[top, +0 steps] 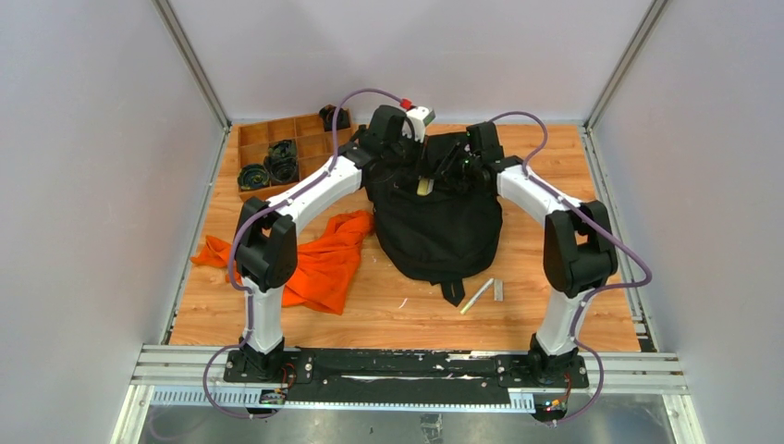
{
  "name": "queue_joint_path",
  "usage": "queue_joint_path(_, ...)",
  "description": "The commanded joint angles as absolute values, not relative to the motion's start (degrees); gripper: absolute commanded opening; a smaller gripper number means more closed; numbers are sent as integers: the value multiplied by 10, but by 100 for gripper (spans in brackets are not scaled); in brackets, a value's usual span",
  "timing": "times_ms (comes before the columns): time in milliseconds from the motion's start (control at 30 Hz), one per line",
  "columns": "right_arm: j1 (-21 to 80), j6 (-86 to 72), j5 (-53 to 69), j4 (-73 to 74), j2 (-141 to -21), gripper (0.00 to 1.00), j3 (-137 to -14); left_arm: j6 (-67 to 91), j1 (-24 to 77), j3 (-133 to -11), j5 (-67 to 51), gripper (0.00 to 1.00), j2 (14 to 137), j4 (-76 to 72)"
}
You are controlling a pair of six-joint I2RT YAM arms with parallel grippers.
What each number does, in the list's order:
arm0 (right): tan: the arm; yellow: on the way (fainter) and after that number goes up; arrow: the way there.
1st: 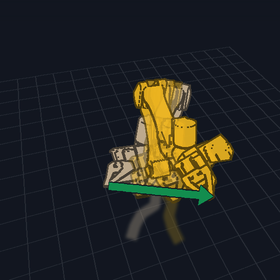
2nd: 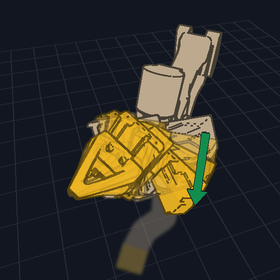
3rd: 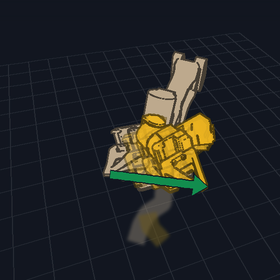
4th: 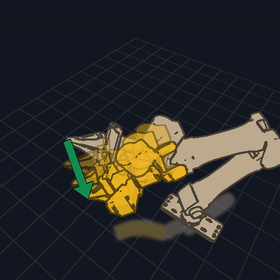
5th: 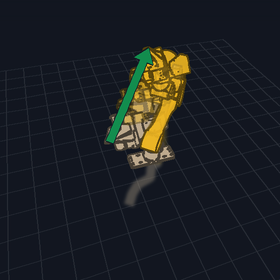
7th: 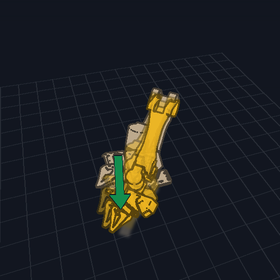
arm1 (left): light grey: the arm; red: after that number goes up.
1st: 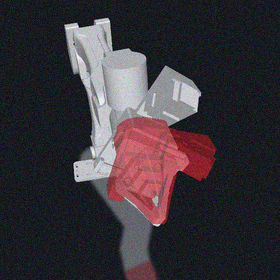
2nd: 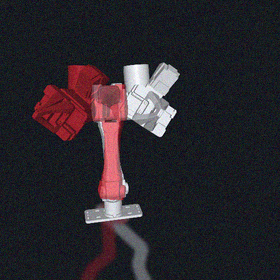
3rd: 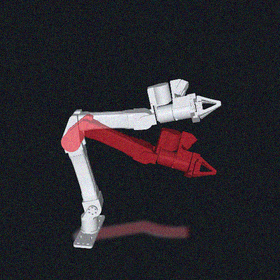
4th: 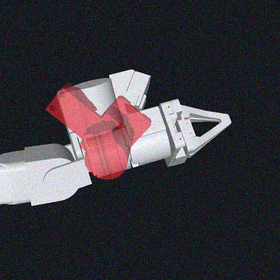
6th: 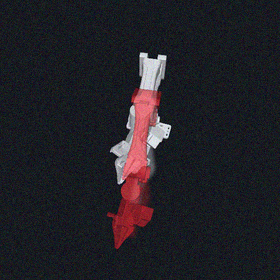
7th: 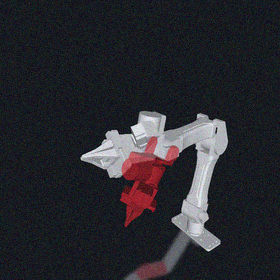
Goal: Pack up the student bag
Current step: Place the stationery in the student bag, then pick up the stationery from the center of the board.
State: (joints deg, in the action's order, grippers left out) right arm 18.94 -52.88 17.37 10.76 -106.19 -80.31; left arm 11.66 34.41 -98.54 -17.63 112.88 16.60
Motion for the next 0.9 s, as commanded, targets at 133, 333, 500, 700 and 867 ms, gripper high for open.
queue_joint_path(133, 229, -444, 145, 115, -947, 47, -726, 115, 352, -985, -201, 0, 1103, 173)
queue_joint_path(333, 236, -402, 15, 223, -751, 47, -621, 117, 352, -980, -197, 0, 1107, 165)
queue_joint_path(500, 235, -395, -126, 299, -595, 52, -461, 116, 350, -983, -197, 0, 1113, 168)
queue_joint_path(700, 231, -432, -86, 369, -525, 55, -328, 111, 350, -974, -195, 0, 1109, 172)
queue_joint_path(867, 232, -455, -83, 379, -505, 59, -289, 122, 349, -961, -196, 0, 1107, 163)
